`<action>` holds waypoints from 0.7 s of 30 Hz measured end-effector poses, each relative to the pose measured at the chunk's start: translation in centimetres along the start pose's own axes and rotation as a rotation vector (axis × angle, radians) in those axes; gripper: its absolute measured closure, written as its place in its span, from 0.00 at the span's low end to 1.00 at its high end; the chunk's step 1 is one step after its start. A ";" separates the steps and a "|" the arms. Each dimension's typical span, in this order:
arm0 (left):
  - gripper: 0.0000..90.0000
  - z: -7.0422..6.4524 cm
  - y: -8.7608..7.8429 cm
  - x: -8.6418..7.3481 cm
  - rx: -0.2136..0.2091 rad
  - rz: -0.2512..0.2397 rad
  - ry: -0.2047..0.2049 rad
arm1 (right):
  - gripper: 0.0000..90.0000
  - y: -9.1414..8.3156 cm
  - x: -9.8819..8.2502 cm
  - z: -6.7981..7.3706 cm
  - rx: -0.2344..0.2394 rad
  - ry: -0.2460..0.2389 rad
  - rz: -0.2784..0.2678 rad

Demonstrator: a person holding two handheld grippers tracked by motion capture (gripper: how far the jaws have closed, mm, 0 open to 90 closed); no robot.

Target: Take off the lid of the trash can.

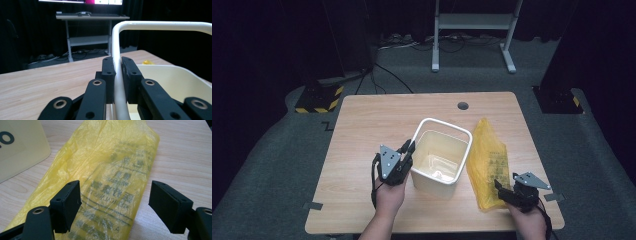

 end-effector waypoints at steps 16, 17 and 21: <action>0.90 2.0 -1.4 0.0 0.005 -0.068 -0.034 | 0.24 0.1 0.0 0.2 0.000 -0.010 -0.001; 0.90 2.5 -1.8 0.0 0.014 -0.076 -0.043 | 0.23 0.1 0.0 0.2 0.000 -0.010 0.000; 0.90 3.8 -2.6 0.1 0.035 -0.087 -0.048 | 0.23 0.1 0.0 0.2 -0.001 -0.011 -0.003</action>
Point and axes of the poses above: each handheld gripper's, and its own axes: y roughly forward along the jaws, x roughly out of its top, z roughly to its left, the point moved 4 cm from there along y, roughly forward along the jaws, and after that the axes turned 6 degrees about -y, right-handed, at the moved point
